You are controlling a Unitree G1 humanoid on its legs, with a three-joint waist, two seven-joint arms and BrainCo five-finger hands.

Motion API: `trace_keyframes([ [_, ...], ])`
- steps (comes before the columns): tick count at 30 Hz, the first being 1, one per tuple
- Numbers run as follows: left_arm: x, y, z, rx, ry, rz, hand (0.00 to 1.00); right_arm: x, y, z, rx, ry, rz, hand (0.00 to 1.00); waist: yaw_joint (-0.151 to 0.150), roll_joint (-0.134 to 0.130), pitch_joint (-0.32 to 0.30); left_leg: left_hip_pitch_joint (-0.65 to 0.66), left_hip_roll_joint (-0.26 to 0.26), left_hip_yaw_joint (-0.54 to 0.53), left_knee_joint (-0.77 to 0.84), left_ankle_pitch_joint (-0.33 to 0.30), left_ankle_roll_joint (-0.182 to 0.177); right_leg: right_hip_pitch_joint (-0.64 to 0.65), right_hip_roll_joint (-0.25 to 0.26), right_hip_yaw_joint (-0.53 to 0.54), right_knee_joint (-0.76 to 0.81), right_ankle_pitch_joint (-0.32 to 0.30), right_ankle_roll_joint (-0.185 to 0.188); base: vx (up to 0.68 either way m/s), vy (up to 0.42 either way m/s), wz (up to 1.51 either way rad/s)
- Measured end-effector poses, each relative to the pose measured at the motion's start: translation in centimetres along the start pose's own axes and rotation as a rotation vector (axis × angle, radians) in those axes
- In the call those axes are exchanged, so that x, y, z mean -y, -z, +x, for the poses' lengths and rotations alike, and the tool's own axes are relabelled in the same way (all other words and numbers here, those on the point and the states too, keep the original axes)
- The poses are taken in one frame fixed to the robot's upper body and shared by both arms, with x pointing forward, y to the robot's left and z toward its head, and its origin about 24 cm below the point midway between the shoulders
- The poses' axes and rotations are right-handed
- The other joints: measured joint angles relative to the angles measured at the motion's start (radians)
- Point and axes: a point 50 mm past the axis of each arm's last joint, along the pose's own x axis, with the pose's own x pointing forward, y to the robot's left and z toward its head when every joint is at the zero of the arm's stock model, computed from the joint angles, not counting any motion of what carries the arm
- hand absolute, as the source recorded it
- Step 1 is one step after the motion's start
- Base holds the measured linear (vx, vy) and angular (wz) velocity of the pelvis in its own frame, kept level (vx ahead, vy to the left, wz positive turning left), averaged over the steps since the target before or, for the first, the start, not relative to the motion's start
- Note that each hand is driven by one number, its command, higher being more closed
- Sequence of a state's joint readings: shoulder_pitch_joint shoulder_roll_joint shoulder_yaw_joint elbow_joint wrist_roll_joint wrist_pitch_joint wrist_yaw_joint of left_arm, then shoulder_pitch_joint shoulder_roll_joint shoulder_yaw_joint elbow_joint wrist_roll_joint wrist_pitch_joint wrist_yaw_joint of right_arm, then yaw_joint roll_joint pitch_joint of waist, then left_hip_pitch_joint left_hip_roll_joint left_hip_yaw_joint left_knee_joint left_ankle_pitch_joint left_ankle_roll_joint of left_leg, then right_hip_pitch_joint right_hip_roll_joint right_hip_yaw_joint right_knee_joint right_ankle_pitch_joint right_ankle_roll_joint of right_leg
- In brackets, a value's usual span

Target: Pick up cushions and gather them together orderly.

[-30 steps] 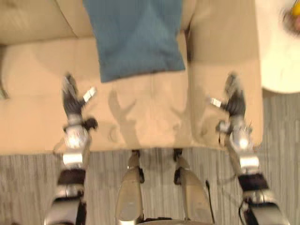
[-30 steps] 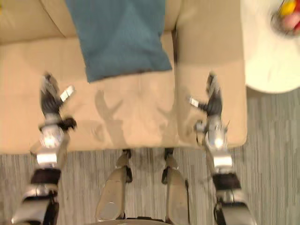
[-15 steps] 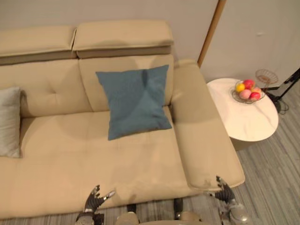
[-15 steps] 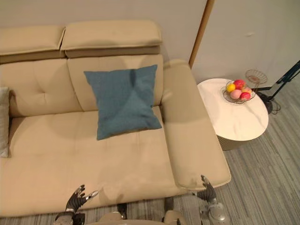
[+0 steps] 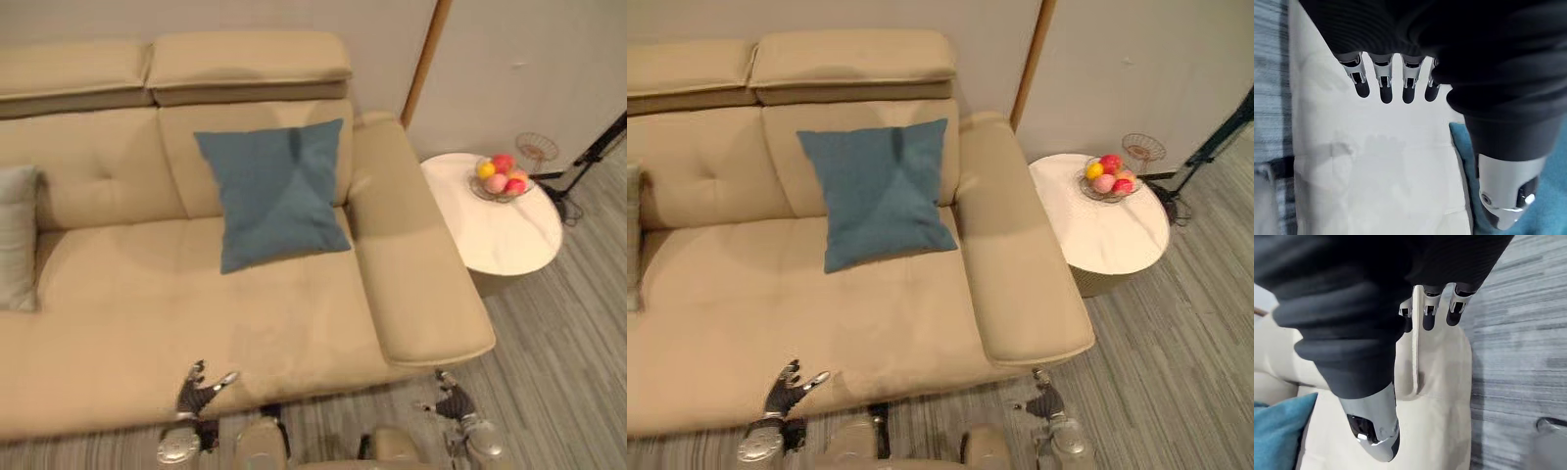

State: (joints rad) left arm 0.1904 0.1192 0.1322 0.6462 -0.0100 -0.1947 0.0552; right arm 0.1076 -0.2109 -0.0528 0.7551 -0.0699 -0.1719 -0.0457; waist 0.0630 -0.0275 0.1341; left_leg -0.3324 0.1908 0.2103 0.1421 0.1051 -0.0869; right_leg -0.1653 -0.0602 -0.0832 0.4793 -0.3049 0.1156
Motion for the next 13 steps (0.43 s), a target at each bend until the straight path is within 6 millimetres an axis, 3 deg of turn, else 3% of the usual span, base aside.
trace_keyframes([
  [1,1.1,0.0,0.1,-0.005,0.027,-0.004,0.00,0.4,-0.3,0.3,0.004,0.018,0.004,0.00,-0.003,0.014,0.021,-0.014,0.008,-0.007,-0.014,0.010,-0.010,0.037,0.024,-0.011,-0.097,-0.012,-0.076,-0.29,-0.206,0.19],
  [2,1.7,0.0,0.0,-0.011,0.042,-0.010,0.00,0.6,-0.5,0.4,0.006,0.031,0.006,0.00,-0.007,0.033,0.034,-0.010,0.020,-0.020,-0.033,0.007,-0.014,0.050,0.037,-0.028,-0.130,0.022,-0.081,-0.35,-0.153,0.22],
  [3,2.0,0.4,-0.3,-0.021,0.052,-0.011,0.00,0.7,-0.3,0.4,-0.001,0.048,0.022,0.00,-0.020,0.035,0.036,-0.006,0.024,-0.020,-0.071,-0.012,-0.048,0.045,0.042,-0.052,-0.165,0.060,-0.113,-0.29,-0.051,0.29],
  [4,1.9,0.7,-0.5,-0.026,0.051,-0.012,0.00,0.8,-0.3,0.3,-0.003,0.059,0.042,0.00,-0.028,0.031,0.035,-0.009,0.020,-0.016,-0.026,-0.013,-0.045,0.035,0.034,-0.064,-0.170,0.077,-0.133,-0.27,-0.033,0.23],
  [5,1.9,0.7,-0.6,-0.028,0.050,-0.010,0.00,0.9,-0.1,0.2,-0.008,0.067,0.054,0.00,-0.031,0.021,0.039,-0.010,0.015,-0.015,0.029,-0.018,-0.039,0.029,0.026,-0.067,-0.170,0.080,-0.135,-0.23,-0.027,0.19],
  [7,1.6,0.7,-0.7,-0.024,0.049,-0.005,0.00,1.3,0.4,-0.1,-0.020,0.082,0.067,0.00,-0.037,0.015,0.037,-0.005,0.002,-0.008,0.226,-0.131,0.004,0.001,0.005,-0.068,-0.173,0.112,-0.134,-0.16,0.041,0.10],
  [9,1.5,0.7,-0.6,-0.025,0.053,0.000,0.00,1.1,0.3,0.0,-0.020,0.074,0.069,0.00,-0.039,0.019,0.036,0.027,0.019,-0.011,0.302,-0.209,0.006,-0.013,0.003,-0.056,-0.182,0.140,-0.124,-0.12,0.109,-0.10],
  [10,1.5,0.8,-0.6,-0.028,0.054,0.001,0.00,1.1,0.4,-0.1,-0.020,0.074,0.070,0.00,-0.040,0.019,0.036,0.044,0.020,-0.013,0.303,-0.222,0.005,-0.012,0.001,-0.052,-0.188,0.147,-0.116,-0.11,0.150,-0.14],
  [13,1.3,0.8,-0.6,-0.033,0.052,0.007,0.00,1.2,1.1,-0.5,-0.043,0.081,0.077,0.00,-0.050,0.022,0.029,0.160,-0.027,-0.008,0.110,-0.215,-0.002,0.042,-0.015,-0.051,-0.276,0.201,-0.073,-0.09,0.150,-0.01],
])
